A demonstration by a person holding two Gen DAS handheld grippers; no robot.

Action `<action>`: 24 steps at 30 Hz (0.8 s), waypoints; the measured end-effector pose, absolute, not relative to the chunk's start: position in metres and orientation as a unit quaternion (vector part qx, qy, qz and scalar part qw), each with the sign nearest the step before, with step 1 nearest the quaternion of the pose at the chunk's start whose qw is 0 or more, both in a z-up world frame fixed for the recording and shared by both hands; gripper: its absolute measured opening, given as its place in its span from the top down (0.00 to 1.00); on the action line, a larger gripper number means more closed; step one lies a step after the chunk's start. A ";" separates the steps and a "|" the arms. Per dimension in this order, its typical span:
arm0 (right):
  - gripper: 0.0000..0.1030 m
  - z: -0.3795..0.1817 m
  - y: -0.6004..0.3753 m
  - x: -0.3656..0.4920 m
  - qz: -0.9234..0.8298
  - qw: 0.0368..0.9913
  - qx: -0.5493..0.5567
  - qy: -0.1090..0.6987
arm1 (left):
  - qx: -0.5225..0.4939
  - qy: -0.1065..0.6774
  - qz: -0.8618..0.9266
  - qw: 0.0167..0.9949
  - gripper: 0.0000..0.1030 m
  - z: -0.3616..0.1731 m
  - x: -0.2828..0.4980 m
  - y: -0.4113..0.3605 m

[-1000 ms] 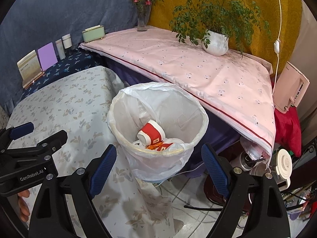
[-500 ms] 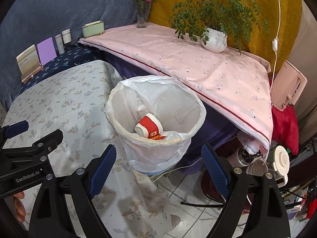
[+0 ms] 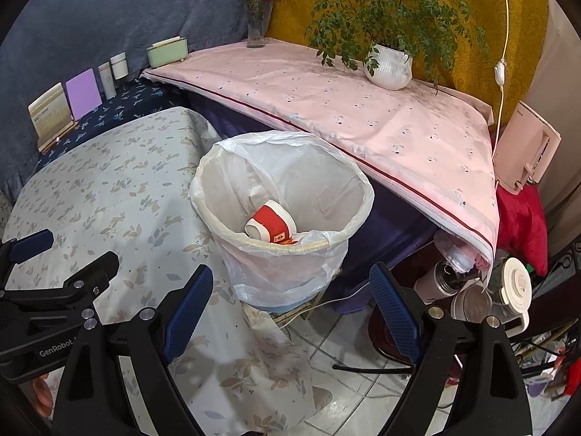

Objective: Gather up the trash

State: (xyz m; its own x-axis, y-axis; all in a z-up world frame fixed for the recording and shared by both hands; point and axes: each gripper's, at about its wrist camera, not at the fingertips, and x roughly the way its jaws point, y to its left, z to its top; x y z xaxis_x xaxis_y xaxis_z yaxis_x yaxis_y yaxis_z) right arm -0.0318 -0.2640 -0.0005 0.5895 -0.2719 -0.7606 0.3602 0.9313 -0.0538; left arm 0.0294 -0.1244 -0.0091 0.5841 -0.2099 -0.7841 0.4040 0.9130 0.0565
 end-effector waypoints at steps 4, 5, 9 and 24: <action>0.18 0.001 -0.266 -0.033 -0.180 0.892 0.057 0.411 | 0.113 0.420 -0.174 0.884 0.09 -0.007 0.029 -0.126; 0.18 0.002 -0.267 -0.033 -0.181 0.892 0.059 0.410 | 0.112 0.420 -0.174 0.883 0.09 -0.007 0.029 -0.126; 0.18 0.003 -0.269 -0.035 -0.184 0.893 0.062 0.406 | 0.111 0.422 -0.173 0.883 0.09 -0.007 0.030 -0.127; 0.18 -0.002 -0.279 -0.032 -0.194 0.892 0.067 0.404 | 0.095 0.426 -0.152 0.887 0.09 -0.010 0.041 -0.127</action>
State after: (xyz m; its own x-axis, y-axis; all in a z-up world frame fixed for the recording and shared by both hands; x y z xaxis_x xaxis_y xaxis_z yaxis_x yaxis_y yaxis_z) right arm -0.0319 -0.2787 -0.0019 0.5985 -0.2926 -0.7458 0.4005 0.9155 -0.0377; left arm 0.0413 -0.1269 -0.0100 0.5905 -0.1878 -0.7849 0.3506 0.9357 0.0399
